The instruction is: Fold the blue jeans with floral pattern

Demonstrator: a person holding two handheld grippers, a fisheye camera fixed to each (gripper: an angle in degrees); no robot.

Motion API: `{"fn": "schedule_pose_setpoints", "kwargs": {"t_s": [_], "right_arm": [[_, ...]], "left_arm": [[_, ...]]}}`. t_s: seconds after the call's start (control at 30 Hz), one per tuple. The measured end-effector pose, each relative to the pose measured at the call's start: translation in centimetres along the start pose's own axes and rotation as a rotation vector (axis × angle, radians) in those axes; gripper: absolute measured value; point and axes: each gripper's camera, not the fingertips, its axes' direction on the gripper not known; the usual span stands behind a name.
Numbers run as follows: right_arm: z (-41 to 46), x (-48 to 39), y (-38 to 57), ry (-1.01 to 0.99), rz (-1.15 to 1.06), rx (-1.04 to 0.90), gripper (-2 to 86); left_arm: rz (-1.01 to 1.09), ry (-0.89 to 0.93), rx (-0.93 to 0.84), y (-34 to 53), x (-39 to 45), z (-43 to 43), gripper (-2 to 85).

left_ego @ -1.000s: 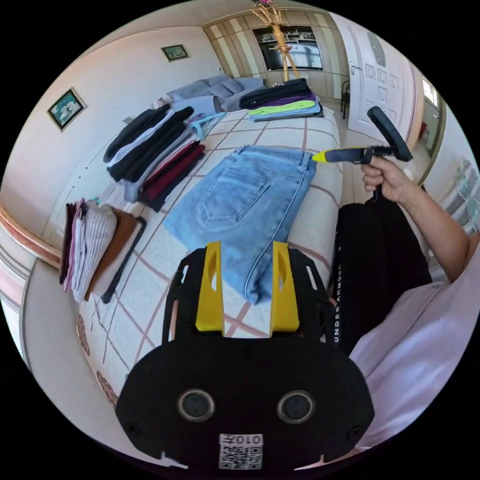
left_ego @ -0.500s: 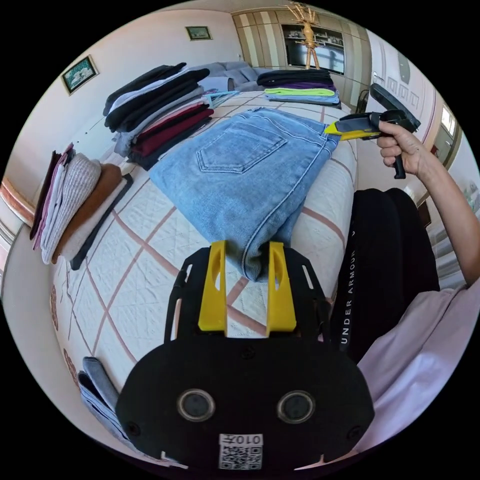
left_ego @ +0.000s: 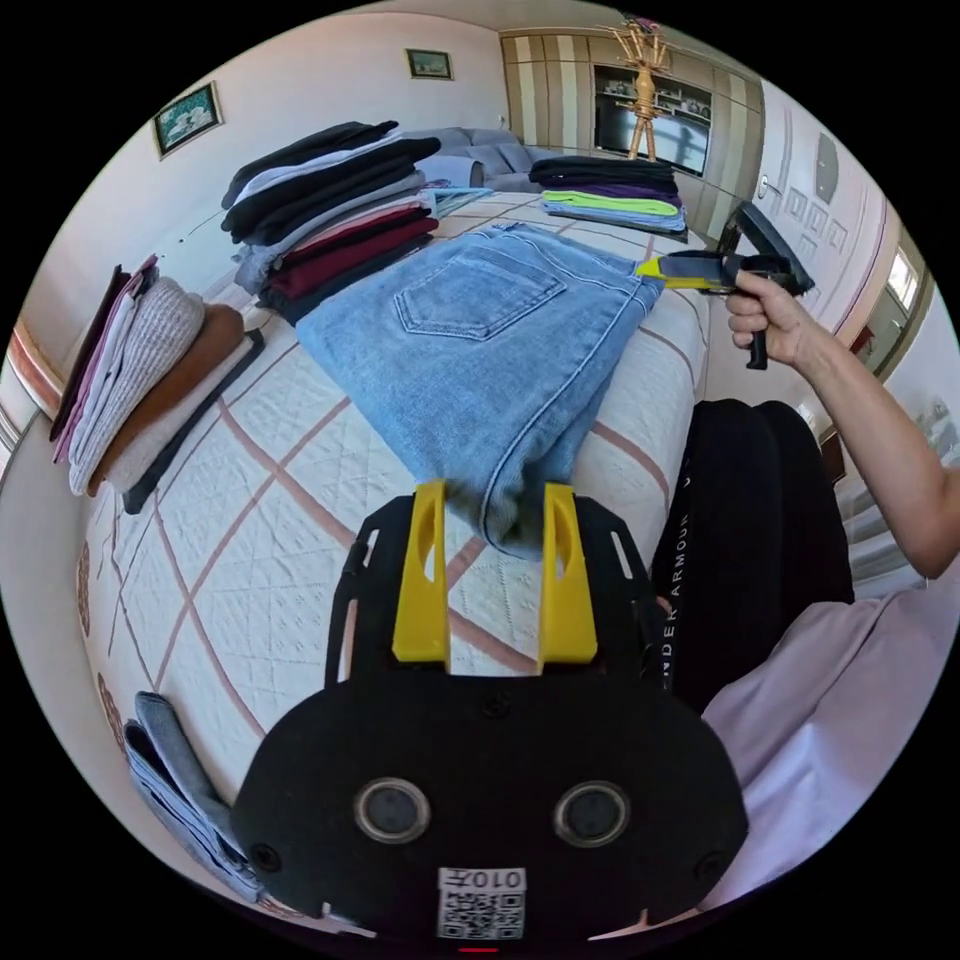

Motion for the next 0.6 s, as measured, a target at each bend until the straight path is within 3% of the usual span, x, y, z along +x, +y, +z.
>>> {"fn": "schedule_pose_setpoints", "kwargs": {"t_s": [0.1, 0.27, 0.37, 0.6], "right_arm": [[-1.8, -0.2, -0.2, 0.138, -0.021, 0.010, 14.0], [-2.3, 2.5, -4.1, -0.040, 0.011, -0.073, 17.6], [0.4, 4.0, -6.5, -0.019, 0.035, -0.238, 18.6], [2.7, 6.3, -8.5, -0.032, 0.057, -0.365, 16.5]], "left_arm": [[-0.095, 0.070, 0.035, 1.9, -3.5, -2.2, 16.8], [-0.354, 0.306, 0.101, 5.7, -11.8, -2.0, 19.3], [-0.420, 0.451, 0.037, 6.7, -14.7, 1.4, 20.2], [-0.526, 0.661, 0.179, 9.7, -19.7, 0.7, 20.2]]}}
